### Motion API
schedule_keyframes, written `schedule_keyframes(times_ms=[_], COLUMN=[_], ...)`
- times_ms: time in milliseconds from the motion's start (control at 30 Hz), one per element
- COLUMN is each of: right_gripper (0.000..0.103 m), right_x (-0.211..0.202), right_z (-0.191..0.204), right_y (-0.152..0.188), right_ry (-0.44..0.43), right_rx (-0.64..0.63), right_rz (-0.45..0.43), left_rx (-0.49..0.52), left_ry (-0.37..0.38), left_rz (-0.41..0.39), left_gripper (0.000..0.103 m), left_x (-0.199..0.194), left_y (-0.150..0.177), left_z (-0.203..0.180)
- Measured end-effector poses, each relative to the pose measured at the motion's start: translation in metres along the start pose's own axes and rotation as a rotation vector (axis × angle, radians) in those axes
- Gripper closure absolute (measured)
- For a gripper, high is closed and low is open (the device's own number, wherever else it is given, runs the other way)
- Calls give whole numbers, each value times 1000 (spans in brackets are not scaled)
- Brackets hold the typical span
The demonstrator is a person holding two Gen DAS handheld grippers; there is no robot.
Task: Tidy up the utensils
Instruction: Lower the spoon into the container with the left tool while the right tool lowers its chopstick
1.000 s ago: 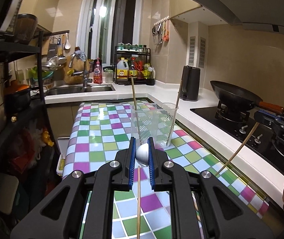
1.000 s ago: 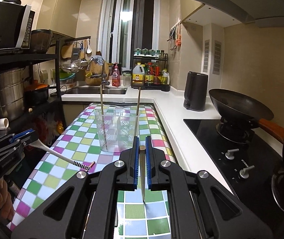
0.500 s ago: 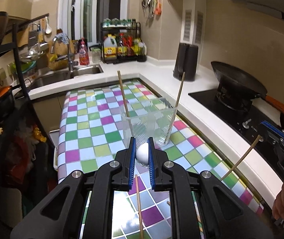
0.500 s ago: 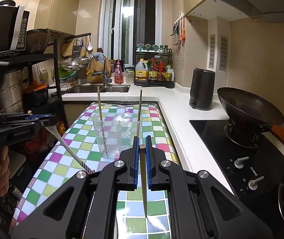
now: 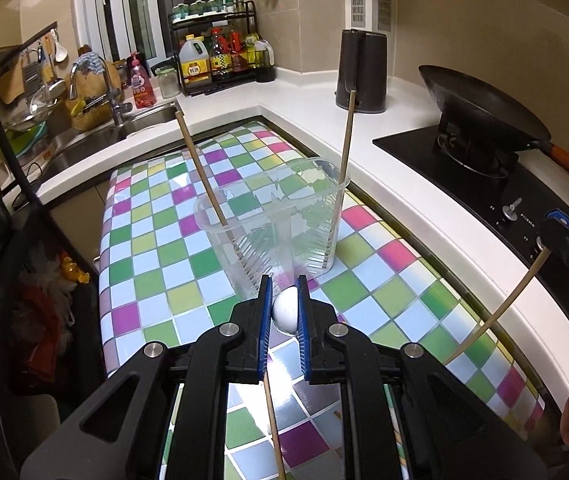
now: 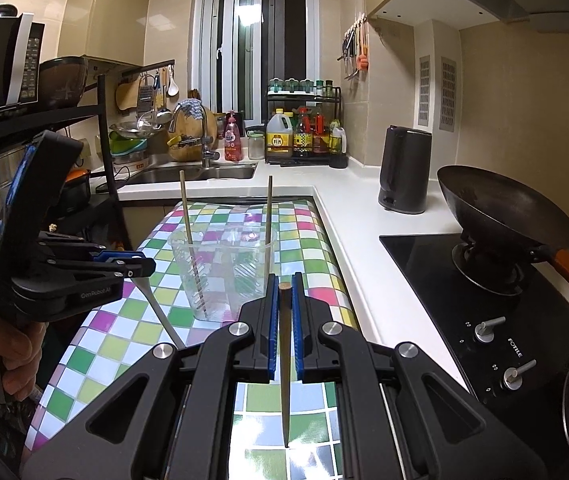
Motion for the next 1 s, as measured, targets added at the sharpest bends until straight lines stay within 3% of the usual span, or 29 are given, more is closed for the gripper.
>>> schedule_keyframes(times_ms=[667, 800, 1000], right_gripper=[96, 96, 96], right_x=[27, 18, 2], right_z=[2, 6, 18], right_y=[-7, -27, -88], right_ry=[-58, -81, -137], right_rx=[-7, -11, -4], right_rz=[31, -5, -109], left_rx=[-29, -12, -15], left_ry=[30, 39, 28], left_rz=[4, -30, -138], left_gripper=[91, 91, 91], left_x=[39, 20, -31], left_y=[-17, -30, -77], left_z=[-4, 0, 21])
Point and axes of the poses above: each gripper's, at about its wrist camera, not at the fingertips, and x roughly the way its jaws point, z to its left, y to its underside, the point moved 7 cm from there along x, roughly the way its jaws point, and after that the axes turned 9 degrees about y, right-handed, at the moved point
